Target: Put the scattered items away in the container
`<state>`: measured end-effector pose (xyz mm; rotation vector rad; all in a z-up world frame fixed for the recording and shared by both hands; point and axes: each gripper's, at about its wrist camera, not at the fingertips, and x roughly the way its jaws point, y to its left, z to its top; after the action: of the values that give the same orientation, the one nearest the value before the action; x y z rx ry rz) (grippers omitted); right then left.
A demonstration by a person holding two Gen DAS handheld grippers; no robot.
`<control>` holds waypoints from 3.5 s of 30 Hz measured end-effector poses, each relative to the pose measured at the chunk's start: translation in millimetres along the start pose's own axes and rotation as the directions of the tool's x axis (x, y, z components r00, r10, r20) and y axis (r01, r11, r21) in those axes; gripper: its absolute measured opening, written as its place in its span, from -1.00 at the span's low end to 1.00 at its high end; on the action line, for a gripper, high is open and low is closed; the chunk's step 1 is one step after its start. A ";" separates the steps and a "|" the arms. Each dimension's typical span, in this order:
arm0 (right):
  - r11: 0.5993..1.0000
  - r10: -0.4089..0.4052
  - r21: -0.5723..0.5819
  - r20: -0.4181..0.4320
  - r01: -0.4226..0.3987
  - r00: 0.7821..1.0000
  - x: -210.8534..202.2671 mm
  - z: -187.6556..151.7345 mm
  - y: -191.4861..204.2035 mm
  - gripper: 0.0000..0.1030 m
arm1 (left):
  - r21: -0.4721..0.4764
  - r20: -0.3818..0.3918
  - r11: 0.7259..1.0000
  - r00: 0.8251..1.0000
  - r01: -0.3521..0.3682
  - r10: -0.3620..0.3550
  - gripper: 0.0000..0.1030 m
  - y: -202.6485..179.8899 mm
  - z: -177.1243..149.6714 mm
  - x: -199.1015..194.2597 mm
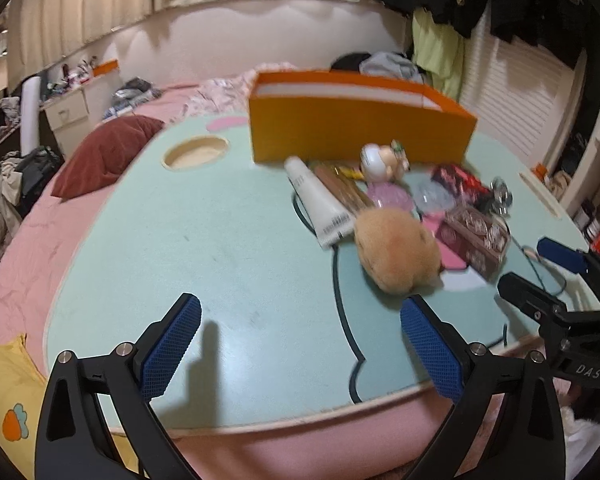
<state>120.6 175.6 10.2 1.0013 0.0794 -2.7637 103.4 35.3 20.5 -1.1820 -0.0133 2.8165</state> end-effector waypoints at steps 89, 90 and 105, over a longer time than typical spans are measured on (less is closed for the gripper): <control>0.925 0.134 0.312 0.268 -0.218 0.954 34.0 167.1 -64.1 0.19 | -0.035 0.115 0.974 0.969 0.225 -0.220 0.14 11.3 181.6 62.6; 0.929 0.134 0.302 0.268 -0.215 0.954 28.4 163.4 -62.8 0.19 | -0.024 0.108 0.978 0.973 0.208 -0.204 0.14 11.9 176.3 56.9; 0.947 0.045 0.313 0.088 -0.071 0.995 3.9 76.8 -89.0 0.19 | -0.099 -0.083 0.993 0.993 0.070 -0.078 -0.17 26.1 82.0 71.6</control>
<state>51.2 252.9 65.2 0.9424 -0.4117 -2.8127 -7.0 17.4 25.9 -1.2943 -0.1845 2.7255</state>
